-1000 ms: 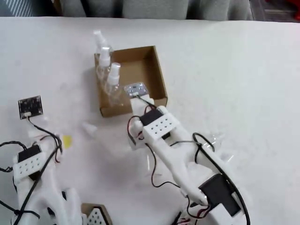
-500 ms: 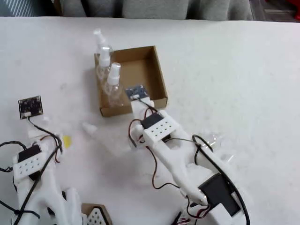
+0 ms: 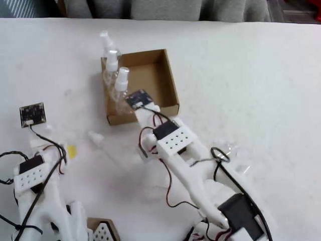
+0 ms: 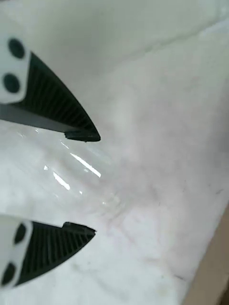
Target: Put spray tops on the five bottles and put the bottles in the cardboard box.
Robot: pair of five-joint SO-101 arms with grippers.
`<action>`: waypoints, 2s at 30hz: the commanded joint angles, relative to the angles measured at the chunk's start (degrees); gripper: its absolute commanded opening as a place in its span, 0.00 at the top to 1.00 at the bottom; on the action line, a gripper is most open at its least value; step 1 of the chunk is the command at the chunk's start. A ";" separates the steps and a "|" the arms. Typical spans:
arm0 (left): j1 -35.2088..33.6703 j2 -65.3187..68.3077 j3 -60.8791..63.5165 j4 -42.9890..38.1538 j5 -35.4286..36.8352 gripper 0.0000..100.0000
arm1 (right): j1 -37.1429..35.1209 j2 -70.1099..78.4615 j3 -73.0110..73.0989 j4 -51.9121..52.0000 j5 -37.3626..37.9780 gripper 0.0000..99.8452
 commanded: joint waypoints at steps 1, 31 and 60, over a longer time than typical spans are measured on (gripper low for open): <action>0.66 -1.98 -0.26 -1.14 -0.62 0.72 | 0.84 -4.97 -0.44 2.07 1.23 0.75; 1.27 -1.98 -0.26 -1.23 -0.62 0.72 | -1.10 0.40 0.00 -1.36 -17.85 0.75; 1.27 -1.98 -0.26 -1.23 -0.62 0.72 | 2.24 5.58 -0.97 -2.86 -20.13 0.75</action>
